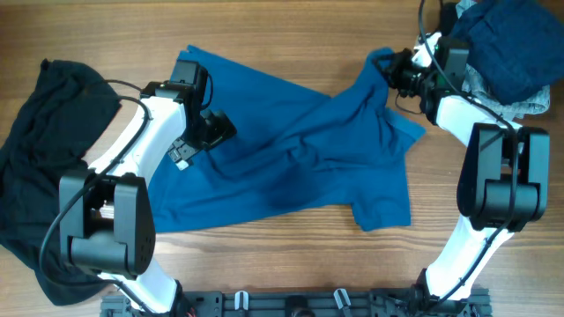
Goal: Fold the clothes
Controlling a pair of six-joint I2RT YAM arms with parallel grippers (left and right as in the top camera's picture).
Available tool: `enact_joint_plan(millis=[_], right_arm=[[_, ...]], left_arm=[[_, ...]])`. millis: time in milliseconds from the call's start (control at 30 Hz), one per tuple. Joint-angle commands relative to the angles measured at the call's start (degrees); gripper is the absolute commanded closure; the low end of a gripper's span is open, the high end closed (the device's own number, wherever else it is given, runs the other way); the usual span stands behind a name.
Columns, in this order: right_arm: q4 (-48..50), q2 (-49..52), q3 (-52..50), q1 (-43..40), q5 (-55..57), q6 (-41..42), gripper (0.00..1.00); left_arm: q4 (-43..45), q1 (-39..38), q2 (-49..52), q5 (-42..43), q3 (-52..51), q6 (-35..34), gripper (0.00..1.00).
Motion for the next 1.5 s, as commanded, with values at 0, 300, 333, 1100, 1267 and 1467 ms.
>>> enact_joint_plan(millis=[0,300,333,1100,1267,1467], right_arm=[[3.85,0.76,3.32,0.13,4.87,2.78,0.96],[3.93,8.33,10.21,1.84,22.91,-0.96,0.95],[3.67,8.85,10.23,1.84,23.82,-2.99,0.89],[-89.42,-8.50,43.19,3.26,15.47,-29.86,0.32],[-97.07,-8.52,43.15,5.33,16.96,-32.68,0.47],[-104.54,-9.20,43.15,7.30,18.10,-32.26,0.49]], left_arm=[[0.20,-0.13,0.42,-0.39,0.48,0.72,0.00],[1.86,-0.15,0.42,-0.37,0.48,0.70,0.02],[2.40,-0.15,0.42,-0.37,0.48,0.70,0.02],[46.05,7.74,14.80,2.19,4.11,-0.96,0.74],[53.27,7.74,17.18,1.75,4.17,-3.61,0.91],[57.22,7.74,21.57,1.33,4.17,-8.22,0.90]])
